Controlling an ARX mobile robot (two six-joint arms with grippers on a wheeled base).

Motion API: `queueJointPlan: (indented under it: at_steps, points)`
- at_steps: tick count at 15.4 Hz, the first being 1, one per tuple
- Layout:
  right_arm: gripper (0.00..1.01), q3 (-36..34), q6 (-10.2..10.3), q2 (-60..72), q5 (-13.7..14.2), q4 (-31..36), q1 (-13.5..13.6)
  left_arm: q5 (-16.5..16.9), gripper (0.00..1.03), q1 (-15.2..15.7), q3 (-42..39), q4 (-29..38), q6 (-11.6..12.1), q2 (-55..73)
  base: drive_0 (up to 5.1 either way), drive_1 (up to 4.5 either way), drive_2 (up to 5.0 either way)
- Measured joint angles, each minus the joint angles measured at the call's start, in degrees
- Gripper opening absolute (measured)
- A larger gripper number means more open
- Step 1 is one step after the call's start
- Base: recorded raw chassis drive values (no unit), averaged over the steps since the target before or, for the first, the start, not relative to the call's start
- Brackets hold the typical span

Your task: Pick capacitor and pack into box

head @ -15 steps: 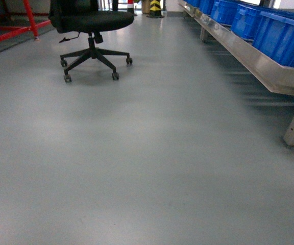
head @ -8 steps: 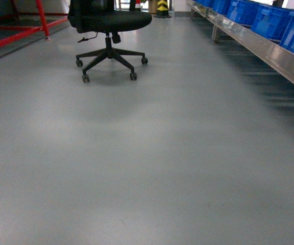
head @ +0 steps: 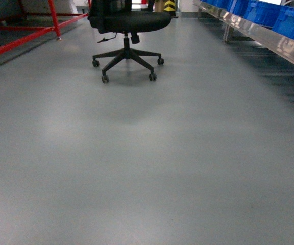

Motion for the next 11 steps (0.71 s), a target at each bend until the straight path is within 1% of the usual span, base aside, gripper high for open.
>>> queueJointPlan:
  at_steps: [11]
  points:
    - [0.98,0.0,0.0,0.0,0.0,-0.09,0.0,-0.02,0.44,0.0,0.0,-0.04,-0.02,0.0,-4.9,2.48,2.5]
